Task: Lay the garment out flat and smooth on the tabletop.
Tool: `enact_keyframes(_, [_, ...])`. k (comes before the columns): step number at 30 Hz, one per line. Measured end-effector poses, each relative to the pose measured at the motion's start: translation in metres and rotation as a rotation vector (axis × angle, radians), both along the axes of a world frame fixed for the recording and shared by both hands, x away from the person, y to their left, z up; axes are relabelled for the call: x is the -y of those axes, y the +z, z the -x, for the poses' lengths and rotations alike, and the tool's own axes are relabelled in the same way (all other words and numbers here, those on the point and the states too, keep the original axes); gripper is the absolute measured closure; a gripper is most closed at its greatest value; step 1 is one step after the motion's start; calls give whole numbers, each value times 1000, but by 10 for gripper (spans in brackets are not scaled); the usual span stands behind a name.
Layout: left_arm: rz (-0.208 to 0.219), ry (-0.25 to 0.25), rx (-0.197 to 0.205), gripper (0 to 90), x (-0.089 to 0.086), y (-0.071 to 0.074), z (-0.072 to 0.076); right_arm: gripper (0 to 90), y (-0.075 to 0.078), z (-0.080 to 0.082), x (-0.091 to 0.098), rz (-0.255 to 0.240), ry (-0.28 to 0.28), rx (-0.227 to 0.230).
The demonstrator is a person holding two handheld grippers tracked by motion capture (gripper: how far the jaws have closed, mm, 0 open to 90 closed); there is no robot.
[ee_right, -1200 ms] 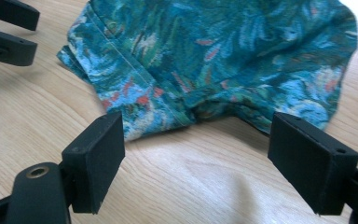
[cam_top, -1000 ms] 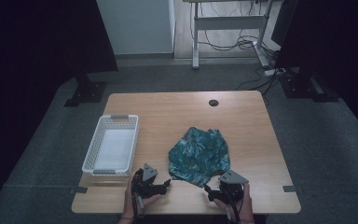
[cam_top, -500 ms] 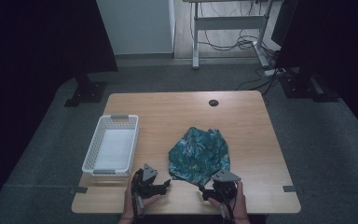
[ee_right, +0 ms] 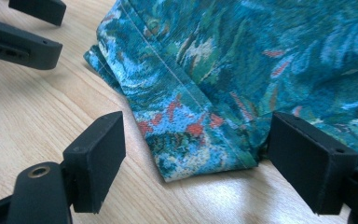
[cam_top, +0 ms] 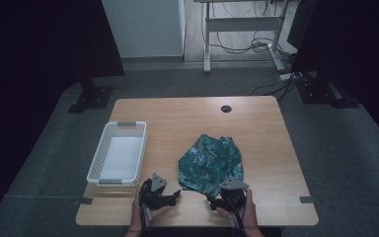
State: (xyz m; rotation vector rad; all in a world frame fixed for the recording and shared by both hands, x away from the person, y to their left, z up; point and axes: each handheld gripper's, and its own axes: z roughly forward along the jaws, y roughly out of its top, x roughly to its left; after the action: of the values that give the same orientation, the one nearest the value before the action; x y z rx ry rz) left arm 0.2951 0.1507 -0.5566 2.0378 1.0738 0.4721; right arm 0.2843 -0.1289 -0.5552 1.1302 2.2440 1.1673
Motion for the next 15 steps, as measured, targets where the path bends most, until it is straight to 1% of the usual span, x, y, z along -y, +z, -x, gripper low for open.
enact_keyframes(8, [-1,-1,-2,266,-1,0,0,202,-6,-4,-7,39,9,-21])
enact_keyframes(10, [0,0,-3,266,-1,0,0,223,-6,-4,-8,48,8,-20])
enact_keyframes(15, [-5,-1,-3,266,0,0,0,325,-6,-3,-10,77,5,-15])
